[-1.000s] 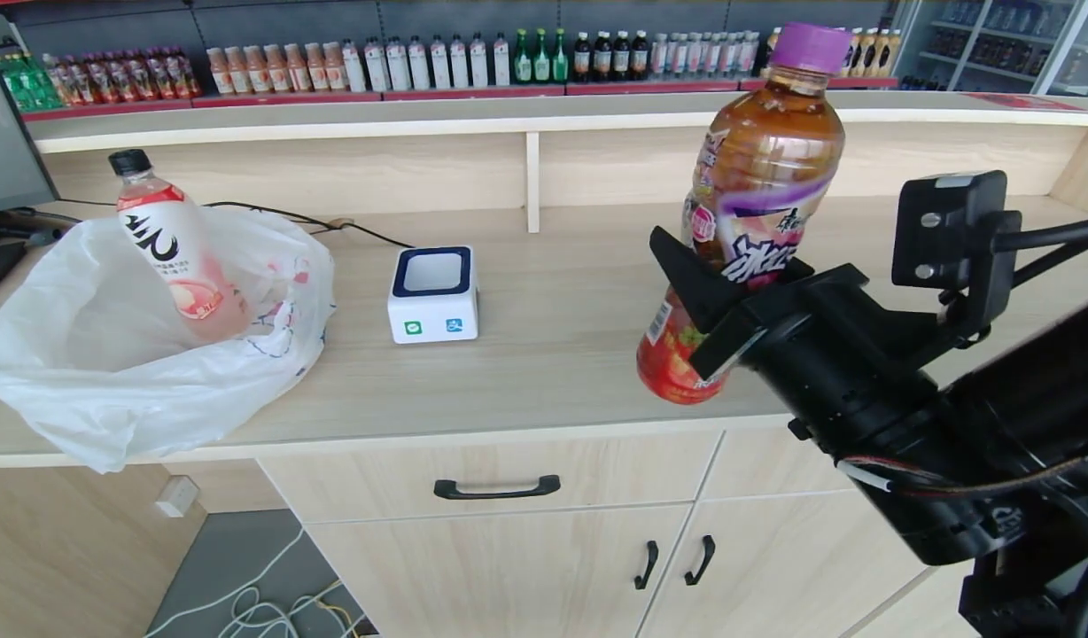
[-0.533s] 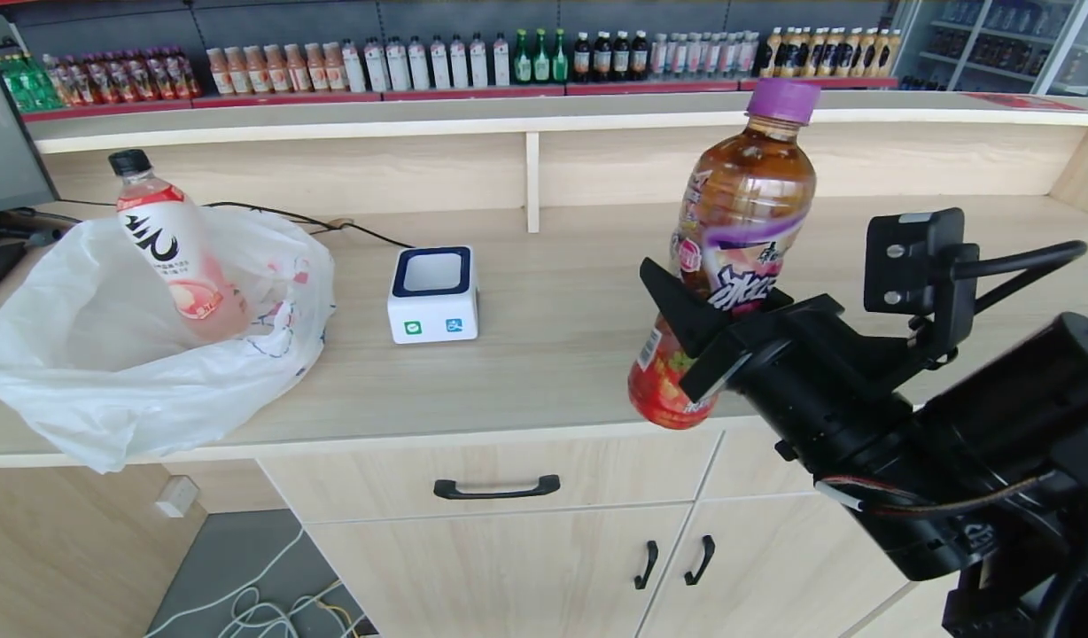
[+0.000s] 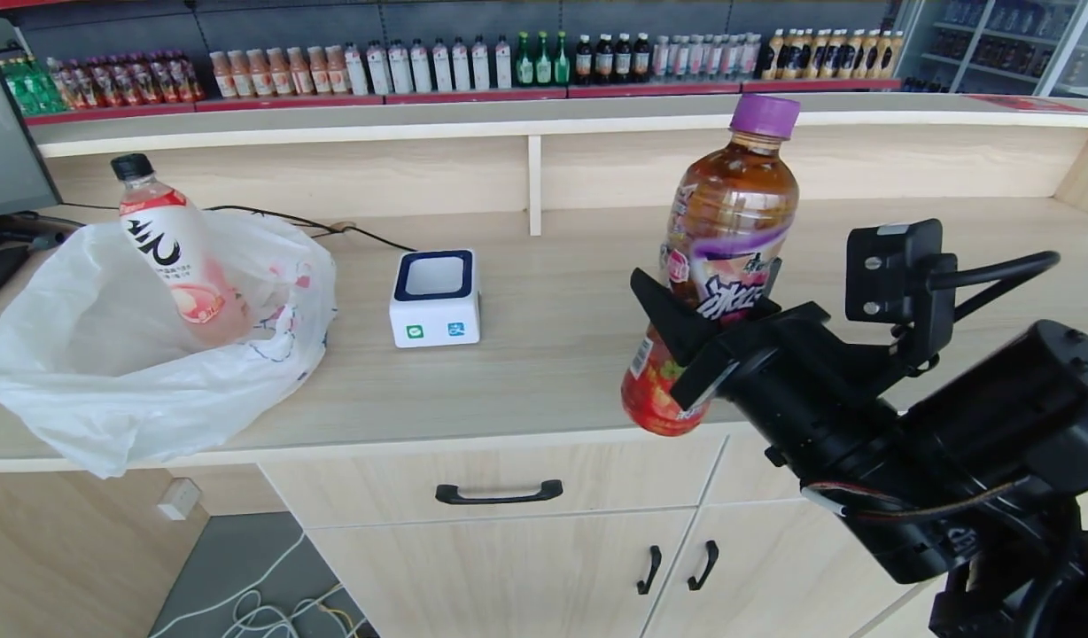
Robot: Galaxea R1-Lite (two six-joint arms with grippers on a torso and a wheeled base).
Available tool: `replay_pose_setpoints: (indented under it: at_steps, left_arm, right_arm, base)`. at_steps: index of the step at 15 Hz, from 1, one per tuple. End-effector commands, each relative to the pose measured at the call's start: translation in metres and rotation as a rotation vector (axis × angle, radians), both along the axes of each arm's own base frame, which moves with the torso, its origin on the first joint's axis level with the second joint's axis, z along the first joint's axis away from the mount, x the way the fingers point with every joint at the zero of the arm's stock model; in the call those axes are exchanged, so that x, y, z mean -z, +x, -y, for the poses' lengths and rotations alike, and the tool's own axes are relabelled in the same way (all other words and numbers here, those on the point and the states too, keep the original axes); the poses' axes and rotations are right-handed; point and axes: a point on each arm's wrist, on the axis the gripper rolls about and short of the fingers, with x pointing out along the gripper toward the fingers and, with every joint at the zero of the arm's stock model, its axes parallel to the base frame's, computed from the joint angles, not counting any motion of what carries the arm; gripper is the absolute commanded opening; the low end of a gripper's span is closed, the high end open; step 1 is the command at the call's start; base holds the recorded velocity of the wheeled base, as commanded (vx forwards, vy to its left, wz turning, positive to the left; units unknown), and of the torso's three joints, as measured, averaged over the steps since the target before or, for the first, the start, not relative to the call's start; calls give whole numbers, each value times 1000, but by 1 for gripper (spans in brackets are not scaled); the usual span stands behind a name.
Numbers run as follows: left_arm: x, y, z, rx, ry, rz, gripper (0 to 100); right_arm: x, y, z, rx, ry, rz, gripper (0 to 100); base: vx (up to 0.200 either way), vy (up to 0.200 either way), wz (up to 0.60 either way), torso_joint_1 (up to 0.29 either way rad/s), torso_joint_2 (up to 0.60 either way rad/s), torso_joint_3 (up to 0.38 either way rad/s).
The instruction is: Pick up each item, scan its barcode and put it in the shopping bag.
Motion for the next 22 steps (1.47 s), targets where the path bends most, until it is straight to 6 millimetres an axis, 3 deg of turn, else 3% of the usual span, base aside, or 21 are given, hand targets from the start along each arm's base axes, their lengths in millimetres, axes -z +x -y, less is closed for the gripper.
replay_pose_setpoints:
  at_steps: [1, 13, 18, 22]
  left_arm:
    - [0, 0, 0, 1, -1, 0, 100]
    - [0, 0, 0, 1, -1, 0, 100]
    - [0, 0, 0, 1, -1, 0, 100]
    - [0, 0, 0, 1, -1, 0, 100]
  right_arm:
    - [0, 0, 0, 1, -2, -2, 0]
    - [-8, -4, 3, -5, 15, 24, 0]
    - [-15, 4, 9, 31, 26, 50, 0]
    - [-18, 8, 14, 46, 27, 61, 0]
  base:
    - [0, 200, 0, 2, 2, 7]
    - [0, 200, 0, 5, 2, 3]
    - [0, 200, 0, 2, 0, 2]
    - [0, 0, 0, 0, 0, 0]
